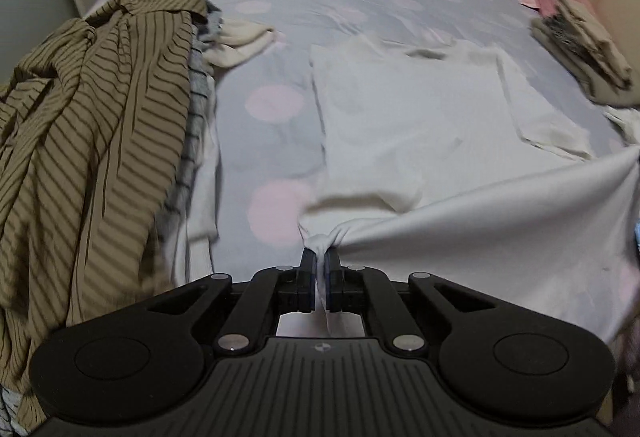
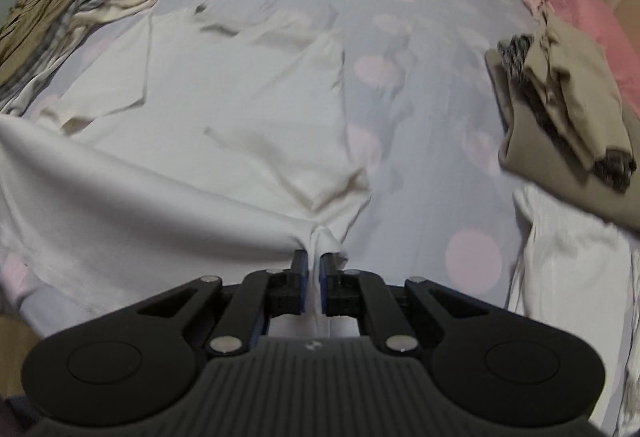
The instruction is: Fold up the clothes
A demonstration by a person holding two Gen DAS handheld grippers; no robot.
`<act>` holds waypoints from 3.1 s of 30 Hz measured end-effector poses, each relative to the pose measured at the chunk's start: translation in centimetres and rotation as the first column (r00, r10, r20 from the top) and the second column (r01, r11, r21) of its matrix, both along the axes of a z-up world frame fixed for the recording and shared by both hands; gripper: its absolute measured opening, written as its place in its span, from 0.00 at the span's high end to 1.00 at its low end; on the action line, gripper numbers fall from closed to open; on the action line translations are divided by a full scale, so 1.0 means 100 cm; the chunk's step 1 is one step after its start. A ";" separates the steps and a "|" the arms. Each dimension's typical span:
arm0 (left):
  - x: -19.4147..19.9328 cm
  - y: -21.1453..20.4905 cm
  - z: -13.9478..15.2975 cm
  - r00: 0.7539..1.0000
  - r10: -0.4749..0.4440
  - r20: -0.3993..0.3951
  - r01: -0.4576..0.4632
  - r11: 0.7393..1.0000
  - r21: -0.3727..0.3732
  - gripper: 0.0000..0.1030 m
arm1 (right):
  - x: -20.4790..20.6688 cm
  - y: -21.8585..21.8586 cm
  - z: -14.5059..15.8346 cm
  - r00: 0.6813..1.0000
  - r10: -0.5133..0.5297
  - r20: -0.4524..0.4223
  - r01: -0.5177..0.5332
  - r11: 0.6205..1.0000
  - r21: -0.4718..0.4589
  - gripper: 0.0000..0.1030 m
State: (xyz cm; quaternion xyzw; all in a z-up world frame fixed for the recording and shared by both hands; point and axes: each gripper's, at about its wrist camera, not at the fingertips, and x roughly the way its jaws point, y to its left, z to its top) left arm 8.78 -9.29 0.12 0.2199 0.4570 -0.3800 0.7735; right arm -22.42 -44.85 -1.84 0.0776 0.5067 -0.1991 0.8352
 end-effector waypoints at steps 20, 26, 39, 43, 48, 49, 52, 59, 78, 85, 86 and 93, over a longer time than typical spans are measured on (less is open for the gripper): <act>-0.091 -0.013 -0.033 0.821 -0.352 0.450 0.285 0.935 0.211 0.57 | 0.006 0.048 -0.048 0.975 0.219 -0.020 -0.215 0.926 -0.309 0.54; -0.154 -0.008 -0.066 0.624 -0.649 0.435 0.502 0.760 0.412 0.51 | -0.031 0.118 -0.088 0.789 0.543 -0.288 -0.607 0.610 -0.509 0.42; -0.205 0.010 -0.129 0.398 -0.826 0.400 0.537 0.563 0.628 0.27 | -0.072 0.154 -0.144 0.540 0.613 -0.577 -0.823 0.242 -0.514 0.17; -0.210 0.017 -0.137 0.370 -0.821 0.435 0.525 0.571 0.631 0.27 | -0.075 0.158 -0.153 0.525 0.609 -0.594 -0.821 0.180 -0.542 0.12; -0.215 0.026 -0.140 0.271 -0.836 0.476 0.517 0.544 0.661 0.24 | -0.084 0.164 -0.156 0.506 0.617 -0.603 -0.817 0.117 -0.565 0.13; -0.217 0.027 -0.141 0.244 -0.843 0.479 0.511 0.532 0.675 0.24 | -0.086 0.165 -0.157 0.503 0.617 -0.605 -0.813 0.101 -0.573 0.13; -0.219 0.033 -0.147 0.182 -0.857 0.482 0.483 0.505 0.715 0.24 | -0.094 0.166 -0.158 0.497 0.615 -0.613 -0.799 0.048 -0.600 0.13; -0.213 0.027 -0.158 0.161 -0.862 0.481 0.462 0.497 0.735 0.24 | -0.094 0.162 -0.163 0.494 0.596 -0.633 -0.781 -0.016 -0.625 0.18; -0.205 0.017 -0.162 0.211 -0.856 0.472 0.437 0.515 0.738 0.49 | -0.082 0.153 -0.177 0.516 0.541 -0.664 -0.785 -0.011 -0.619 0.45; -0.204 0.019 -0.152 0.263 -0.832 0.488 0.460 0.553 0.695 0.92 | -0.076 0.153 -0.185 0.538 0.506 -0.674 -0.772 -0.025 -0.635 0.84; -0.204 0.020 -0.148 0.275 -0.826 0.492 0.463 0.562 0.686 0.93 | -0.077 0.153 -0.183 0.539 0.508 -0.672 -0.772 -0.023 -0.636 0.85; -0.197 0.014 -0.093 0.421 -0.719 0.553 0.468 0.695 0.546 0.98 | -0.079 0.162 -0.141 0.617 0.517 -0.593 -0.712 0.046 -0.700 0.96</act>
